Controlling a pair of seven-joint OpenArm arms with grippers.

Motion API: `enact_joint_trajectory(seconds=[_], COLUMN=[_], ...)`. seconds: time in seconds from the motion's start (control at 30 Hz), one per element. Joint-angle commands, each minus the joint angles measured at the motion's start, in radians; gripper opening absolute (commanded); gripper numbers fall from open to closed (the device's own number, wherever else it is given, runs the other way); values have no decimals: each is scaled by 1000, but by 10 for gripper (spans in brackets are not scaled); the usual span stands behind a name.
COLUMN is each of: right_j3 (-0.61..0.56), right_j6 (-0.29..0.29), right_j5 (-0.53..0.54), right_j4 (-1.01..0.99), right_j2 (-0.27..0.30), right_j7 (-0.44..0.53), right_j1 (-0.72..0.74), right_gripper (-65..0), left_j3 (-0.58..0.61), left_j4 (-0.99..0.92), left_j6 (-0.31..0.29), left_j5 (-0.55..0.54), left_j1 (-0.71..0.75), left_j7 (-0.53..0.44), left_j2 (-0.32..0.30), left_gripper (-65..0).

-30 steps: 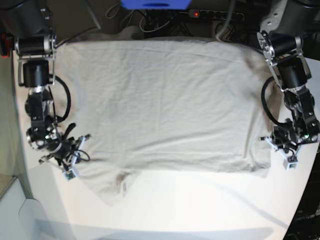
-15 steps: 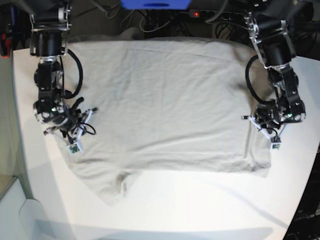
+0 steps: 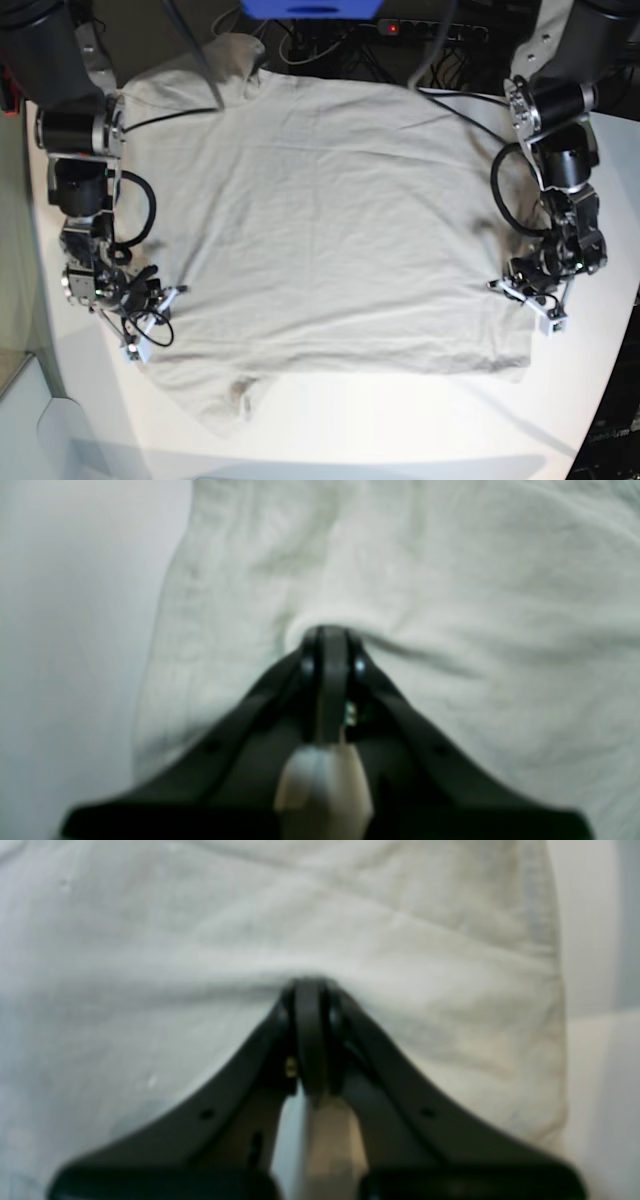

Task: Layout the t-shirt on the table in an organized manner, then fold the t-shirt properly
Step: 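Pull the shirt sides outward with both grippers to smooth it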

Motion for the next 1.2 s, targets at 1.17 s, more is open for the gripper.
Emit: enact_joint_trajectory(seconds=[1.17], right_j3=[81], right_j6=[-6], right_j5=[-120], right_j4=[518], right_j2=[-59], right_j7=[-252], right_j1=[-269], right_gripper=[-638], left_j3=[2], left_j4=[237], left_j6=[5], left_j5=[18], left_j1=[124], left_j7=[155], left_j2=[49], left_gripper=[-628])
